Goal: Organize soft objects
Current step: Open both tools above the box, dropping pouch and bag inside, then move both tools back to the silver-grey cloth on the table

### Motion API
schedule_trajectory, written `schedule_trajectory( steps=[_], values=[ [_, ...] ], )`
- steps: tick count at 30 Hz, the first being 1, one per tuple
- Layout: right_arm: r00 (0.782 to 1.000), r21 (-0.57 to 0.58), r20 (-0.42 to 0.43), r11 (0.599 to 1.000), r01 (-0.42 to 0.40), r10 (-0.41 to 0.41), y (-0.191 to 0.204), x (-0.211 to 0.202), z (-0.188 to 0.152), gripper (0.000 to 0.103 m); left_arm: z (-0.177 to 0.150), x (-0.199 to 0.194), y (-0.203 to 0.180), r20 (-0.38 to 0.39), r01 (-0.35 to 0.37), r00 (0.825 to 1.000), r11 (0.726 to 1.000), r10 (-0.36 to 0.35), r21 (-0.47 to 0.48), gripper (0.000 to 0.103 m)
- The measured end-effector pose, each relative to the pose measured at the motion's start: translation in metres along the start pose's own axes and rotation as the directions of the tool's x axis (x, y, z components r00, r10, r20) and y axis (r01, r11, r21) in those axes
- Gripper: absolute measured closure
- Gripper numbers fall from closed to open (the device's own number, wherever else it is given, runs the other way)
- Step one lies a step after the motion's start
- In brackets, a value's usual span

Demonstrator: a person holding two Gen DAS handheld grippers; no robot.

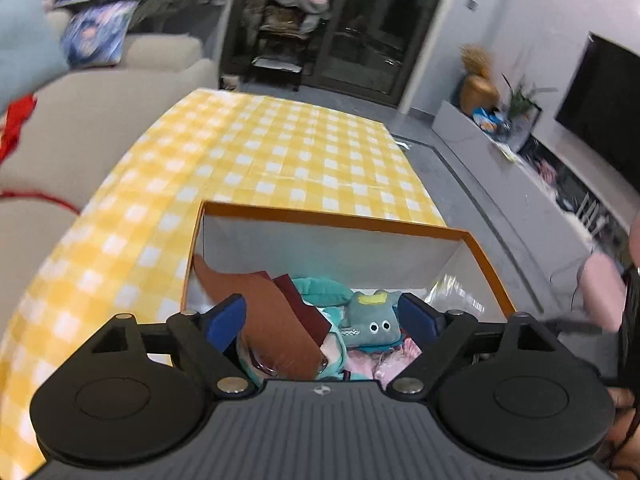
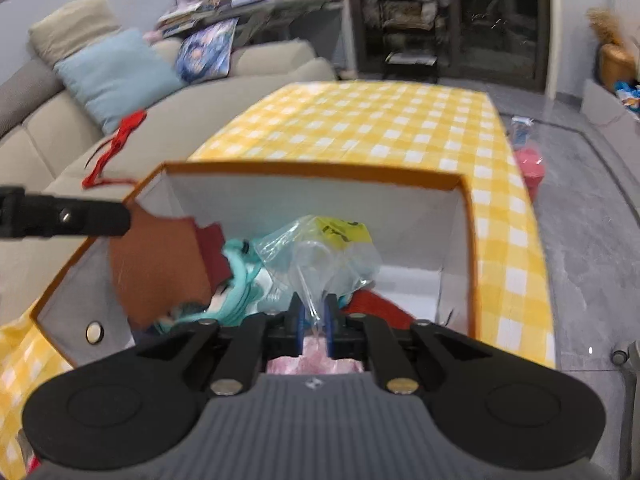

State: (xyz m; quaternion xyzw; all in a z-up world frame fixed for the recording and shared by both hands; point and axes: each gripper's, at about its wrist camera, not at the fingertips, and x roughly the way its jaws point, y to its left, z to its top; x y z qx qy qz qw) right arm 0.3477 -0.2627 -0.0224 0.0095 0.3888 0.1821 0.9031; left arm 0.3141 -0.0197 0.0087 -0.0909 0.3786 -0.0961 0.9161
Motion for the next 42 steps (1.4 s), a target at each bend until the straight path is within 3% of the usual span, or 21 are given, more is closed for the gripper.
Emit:
schedule_trajectory(
  steps=[1,6,11,16,20,25,34,39,42],
  values=[
    [1.0,-0.01,-0.002,1.0,0.0,0.0,0.002,-0.002,0.0,0.081,0.001,-0.003,-0.001,-0.01,-0.003,1.0,1.0,0.003,-0.002,0.001],
    [1.0,-0.026,0.014,1.0,0.011,-0.01,0.007,-0.009,-0.002,0.068,0.002,-0.016,-0.006,-0.042,-0.007,0.999,1.0,0.007,0.008,0.001],
    [0.999,-0.02,0.039,1.0,-0.011,0.012,0.013,-0.024,-0.001,0.03,-0.001,-0.044,-0.006,-0.024,0.004,1.0,1.0,-0.004,0.005,0.0],
    [0.991,-0.031,0.114,0.997,-0.073,0.076,0.019,-0.065,-0.007,0.01,-0.005,-0.071,-0.002,-0.037,0.049,0.998,0.999,-0.05,-0.016,0.0],
    [0.981,-0.03,0.168,0.996,-0.089,0.092,0.029,-0.102,-0.017,0.004,-0.014,-0.091,-0.004,-0.026,0.043,0.999,0.999,-0.044,-0.006,0.0],
    [0.974,-0.054,0.186,0.991,-0.124,0.132,0.05,-0.137,-0.043,0.003,-0.029,-0.111,-0.005,-0.023,0.073,0.997,0.997,-0.073,0.017,0.0],
    [0.962,-0.133,0.088,0.96,-0.247,0.26,0.113,-0.139,-0.082,0.003,-0.084,-0.146,0.027,-0.053,0.032,0.998,0.999,-0.031,0.024,0.0],
    [0.945,-0.185,0.002,0.929,-0.321,0.327,0.15,-0.127,-0.105,0.003,-0.135,-0.159,0.057,-0.123,-0.006,0.992,1.0,0.006,0.003,0.0],
    [0.947,-0.235,-0.064,0.917,-0.322,0.316,0.173,-0.117,-0.116,0.003,-0.163,-0.169,0.069,-0.162,-0.003,0.987,1.0,0.001,-0.008,0.0]
  ],
)
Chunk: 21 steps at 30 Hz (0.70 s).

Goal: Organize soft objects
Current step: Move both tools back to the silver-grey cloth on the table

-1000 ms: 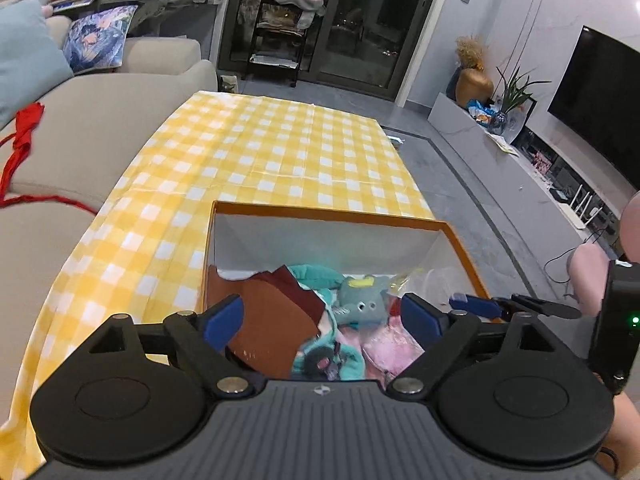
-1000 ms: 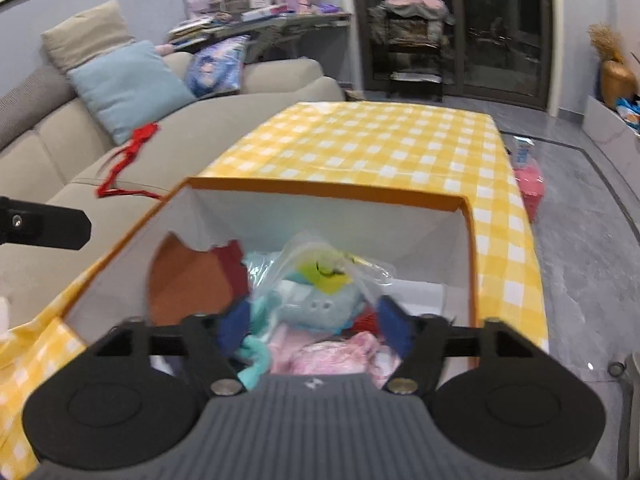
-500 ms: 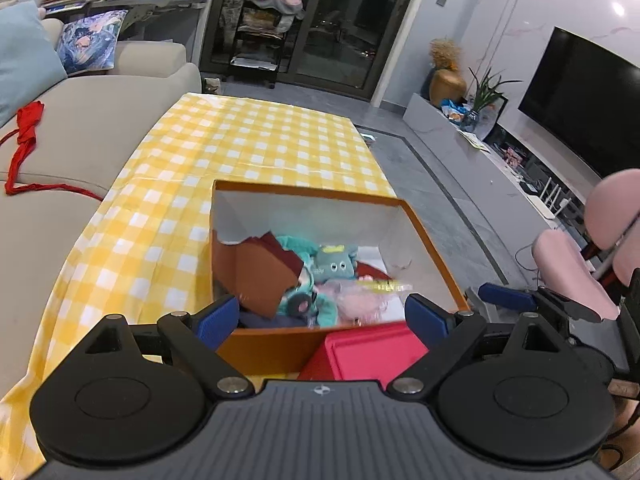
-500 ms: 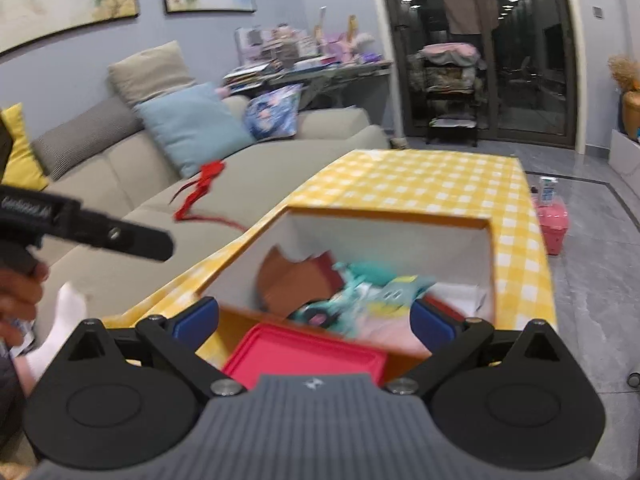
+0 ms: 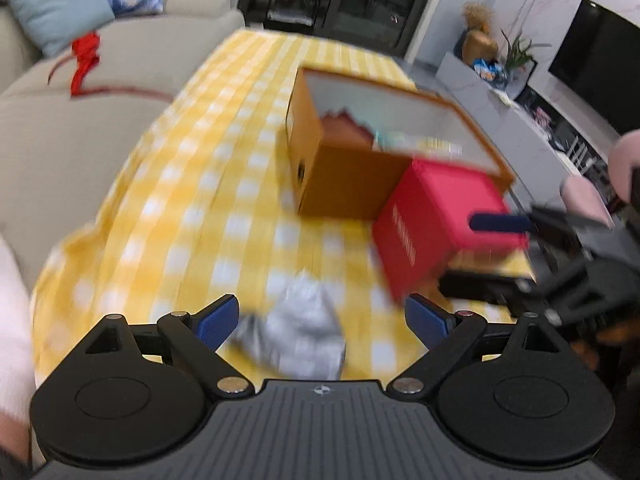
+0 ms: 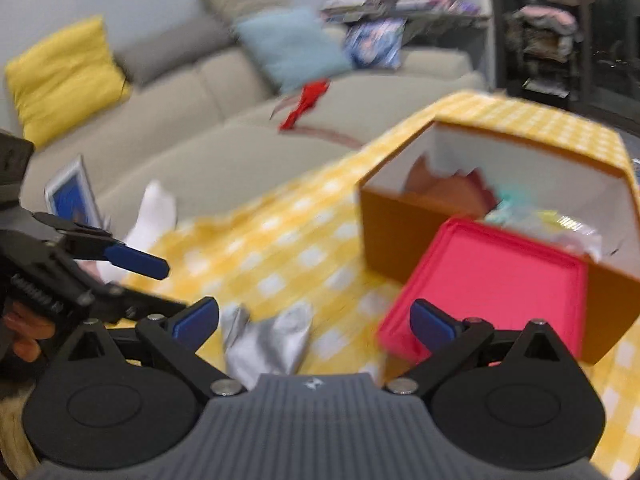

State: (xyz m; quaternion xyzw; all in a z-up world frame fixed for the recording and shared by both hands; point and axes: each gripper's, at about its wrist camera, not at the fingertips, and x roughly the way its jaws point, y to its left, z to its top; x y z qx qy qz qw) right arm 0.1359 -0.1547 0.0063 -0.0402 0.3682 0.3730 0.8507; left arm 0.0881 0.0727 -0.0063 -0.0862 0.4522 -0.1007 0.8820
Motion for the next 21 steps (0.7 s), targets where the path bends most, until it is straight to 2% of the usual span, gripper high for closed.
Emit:
schedule_trajectory(
  steps=[3,5,8,10,12,14,17,21],
  values=[
    [0.995,-0.101,-0.017,0.99,0.101,-0.103,0.02,0.012,-0.001,0.002,-0.025,-0.002,0.011,-0.028,0.022,0.999,0.999,-0.023,-0.026,0.0],
    [0.993,-0.109,0.001,0.987,0.12,-0.121,0.024,0.015,0.001,0.004,-0.033,0.001,0.015,-0.027,0.036,0.999,0.999,-0.037,-0.035,0.0],
    [0.995,-0.06,0.048,0.994,0.089,-0.086,0.023,0.012,0.007,0.004,-0.037,0.006,0.019,-0.044,0.048,0.998,0.998,-0.049,-0.029,0.0],
    [0.999,-0.066,0.043,0.997,0.028,-0.025,0.026,0.013,0.013,0.004,-0.039,0.005,0.021,-0.043,0.068,0.997,0.998,-0.068,-0.014,0.0],
    [0.998,-0.068,0.057,0.998,0.013,-0.009,0.03,0.016,0.015,0.005,-0.042,0.004,0.025,-0.046,0.071,0.996,0.997,-0.071,-0.007,0.0],
    [0.998,-0.063,0.063,0.998,-0.001,0.005,0.035,0.023,0.014,0.011,-0.045,0.005,0.029,-0.07,0.05,0.996,0.998,-0.051,-0.026,0.0],
    [0.998,-0.061,0.002,0.996,-0.065,0.065,0.042,0.039,0.008,0.013,-0.047,0.006,0.039,-0.097,0.084,0.991,0.996,-0.088,-0.043,0.0],
    [0.994,-0.124,-0.085,0.989,-0.078,0.068,0.056,0.069,-0.003,0.016,-0.054,0.017,0.048,-0.133,0.112,0.984,0.993,-0.117,-0.044,0.0]
  ],
)
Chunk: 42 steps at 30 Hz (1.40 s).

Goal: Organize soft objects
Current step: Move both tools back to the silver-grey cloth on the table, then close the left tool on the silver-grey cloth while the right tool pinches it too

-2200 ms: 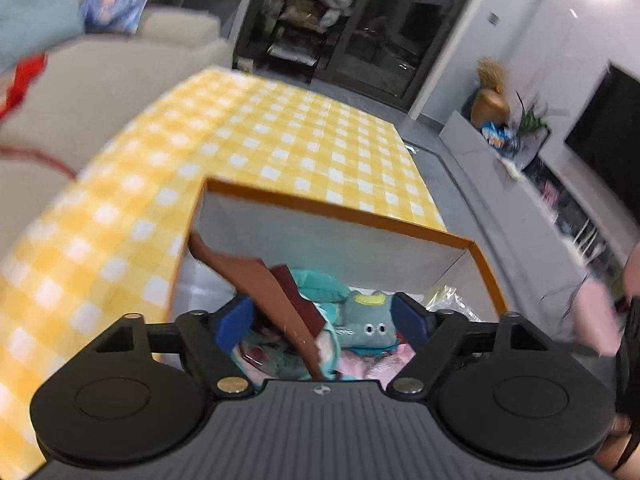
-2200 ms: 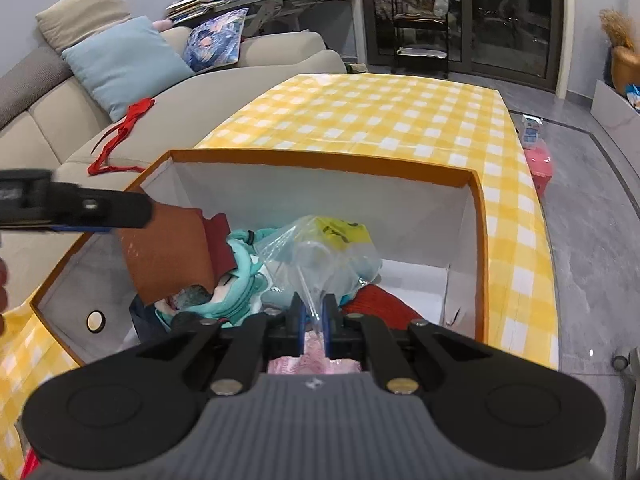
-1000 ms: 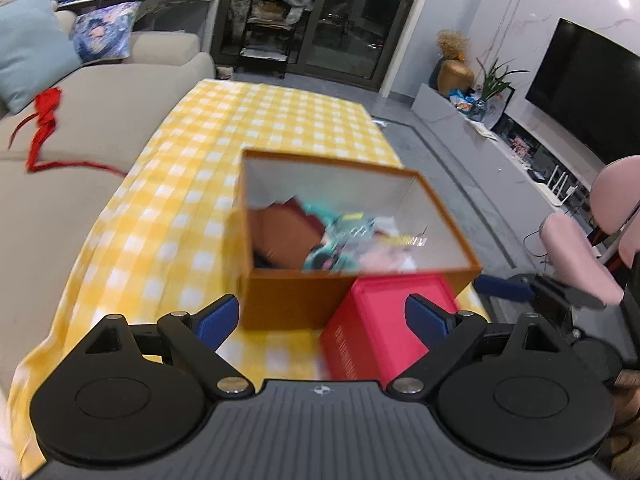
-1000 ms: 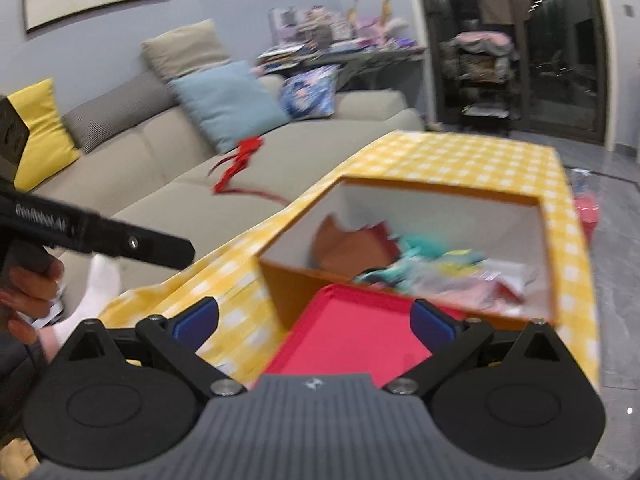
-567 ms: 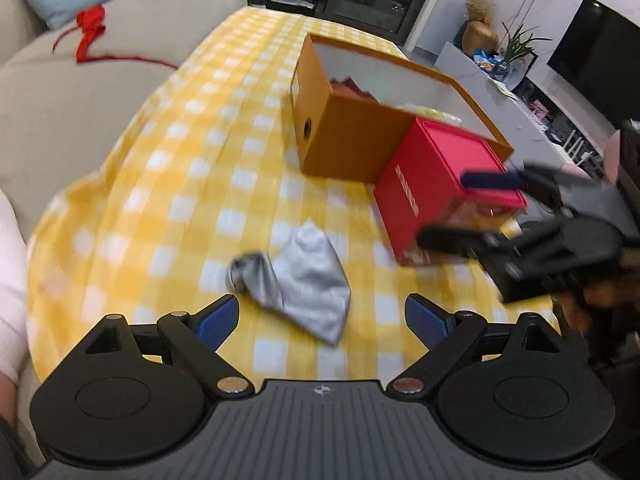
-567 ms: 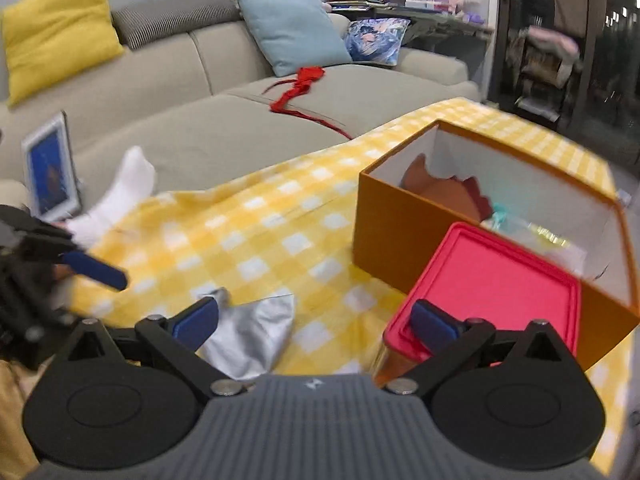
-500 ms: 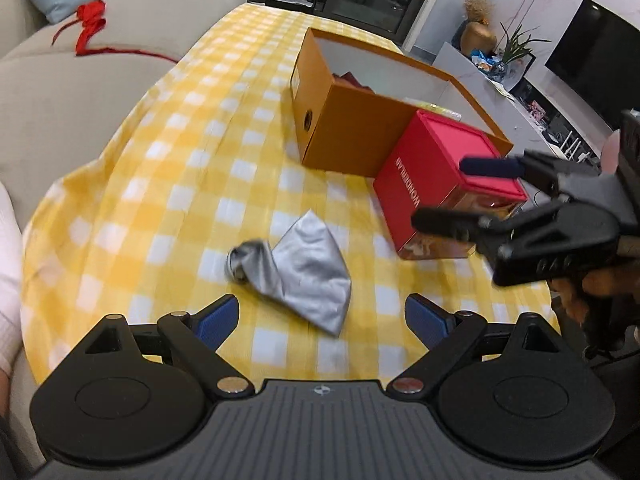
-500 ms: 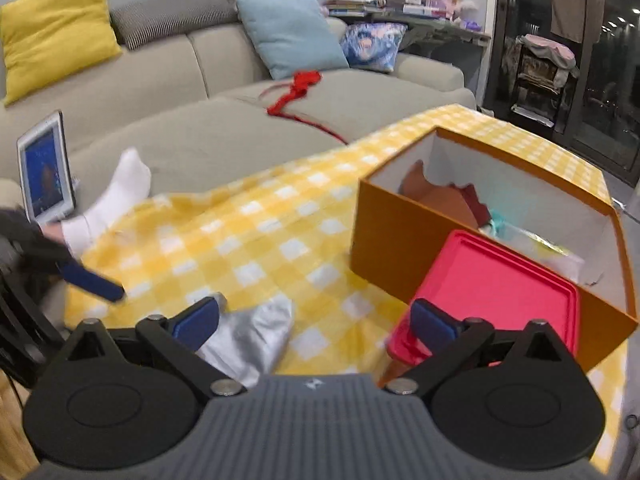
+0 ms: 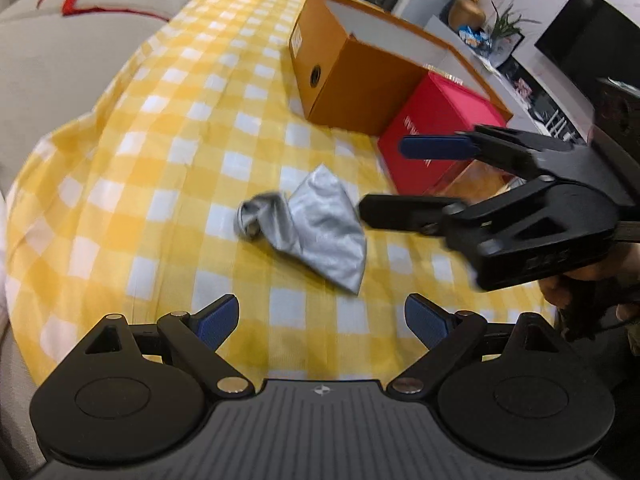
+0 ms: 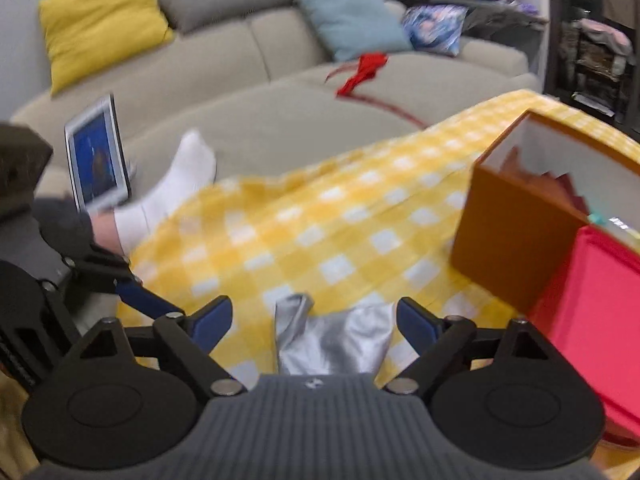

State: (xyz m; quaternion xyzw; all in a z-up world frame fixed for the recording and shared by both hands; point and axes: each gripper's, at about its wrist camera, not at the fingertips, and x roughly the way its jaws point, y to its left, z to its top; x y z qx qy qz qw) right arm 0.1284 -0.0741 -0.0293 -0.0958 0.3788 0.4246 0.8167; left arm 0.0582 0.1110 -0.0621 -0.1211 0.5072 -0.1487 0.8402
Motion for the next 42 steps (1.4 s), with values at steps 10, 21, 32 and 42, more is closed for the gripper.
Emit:
schedule_trajectory(
  steps=[10,21,32,42],
  values=[
    [0.98,-0.051,-0.18,0.996,0.079,-0.087,0.002,0.055,-0.016,0.028,-0.009,0.007,0.005,-0.031,-0.002,1.0,0.999,0.003,0.041,0.0],
    [0.972,-0.084,-0.21,0.992,0.093,-0.109,-0.002,0.05,-0.026,0.081,0.004,-0.014,-0.001,0.041,-0.023,0.999,0.99,0.018,0.138,0.0],
    [0.967,-0.156,-0.247,0.987,0.027,-0.065,0.002,0.033,-0.035,0.092,0.043,0.02,0.016,0.007,0.073,0.997,0.983,-0.073,-0.171,0.0],
    [0.97,-0.173,-0.241,0.985,-0.017,-0.026,0.005,0.023,-0.035,0.096,0.04,0.051,-0.014,-0.059,0.029,0.998,0.997,-0.033,-0.07,0.071]
  ],
)
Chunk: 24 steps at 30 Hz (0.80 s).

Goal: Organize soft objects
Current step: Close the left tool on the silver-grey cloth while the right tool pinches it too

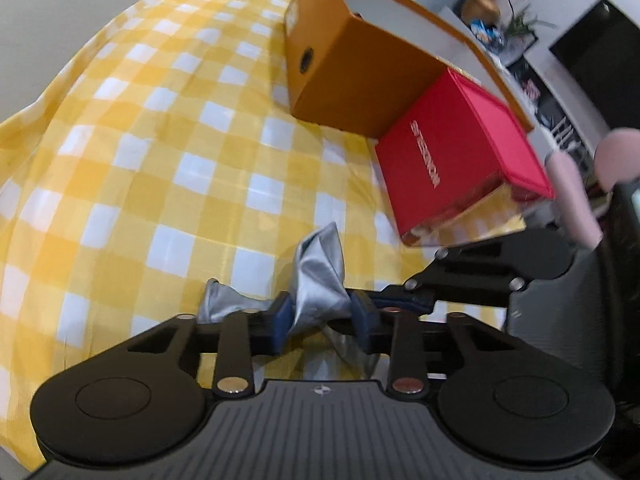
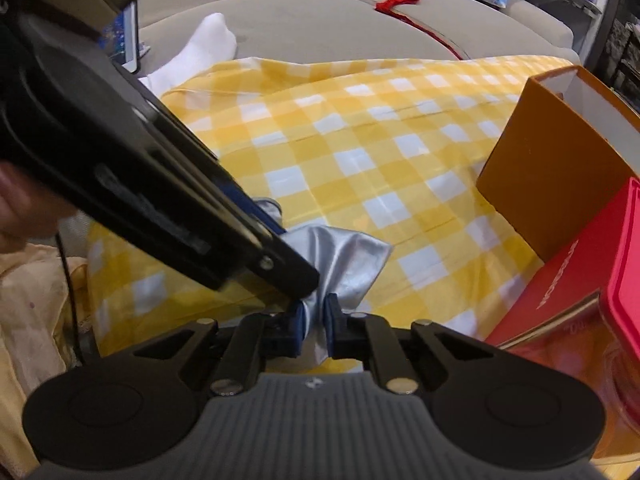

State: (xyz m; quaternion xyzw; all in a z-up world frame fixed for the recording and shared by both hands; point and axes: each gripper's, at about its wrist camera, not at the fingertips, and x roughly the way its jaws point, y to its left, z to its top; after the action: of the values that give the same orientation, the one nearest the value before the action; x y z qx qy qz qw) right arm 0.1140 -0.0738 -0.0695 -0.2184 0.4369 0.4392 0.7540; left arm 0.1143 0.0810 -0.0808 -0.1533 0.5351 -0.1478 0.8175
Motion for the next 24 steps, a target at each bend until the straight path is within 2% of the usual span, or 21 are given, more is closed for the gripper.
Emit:
schedule_trajectory(
  steps=[1,3,6,20,24],
  values=[
    [1.0,0.002,0.0,1.0,-0.004,0.004,0.0,-0.001,0.0,0.097,0.0,0.002,-0.001,-0.001,-0.003,1.0,1.0,0.003,0.0,0.081],
    [1.0,0.006,0.0,1.0,-0.019,0.019,-0.001,-0.002,0.0,0.098,0.001,0.005,0.0,-0.018,0.001,1.0,1.0,-0.001,-0.007,0.092],
    [1.0,-0.002,-0.006,1.0,-0.025,0.025,0.0,-0.002,0.0,0.098,0.002,0.009,0.0,-0.04,0.012,0.999,1.0,-0.012,0.0,0.102],
    [1.0,0.015,-0.004,1.0,-0.009,0.009,0.001,-0.006,0.0,0.103,0.002,-0.003,-0.013,-0.015,0.012,1.0,0.999,-0.011,0.053,0.103],
    [1.0,0.017,0.019,1.0,0.0,-0.001,0.003,-0.014,0.002,0.103,-0.001,-0.009,-0.019,0.001,0.002,1.0,0.998,-0.002,0.066,0.103]
  ],
)
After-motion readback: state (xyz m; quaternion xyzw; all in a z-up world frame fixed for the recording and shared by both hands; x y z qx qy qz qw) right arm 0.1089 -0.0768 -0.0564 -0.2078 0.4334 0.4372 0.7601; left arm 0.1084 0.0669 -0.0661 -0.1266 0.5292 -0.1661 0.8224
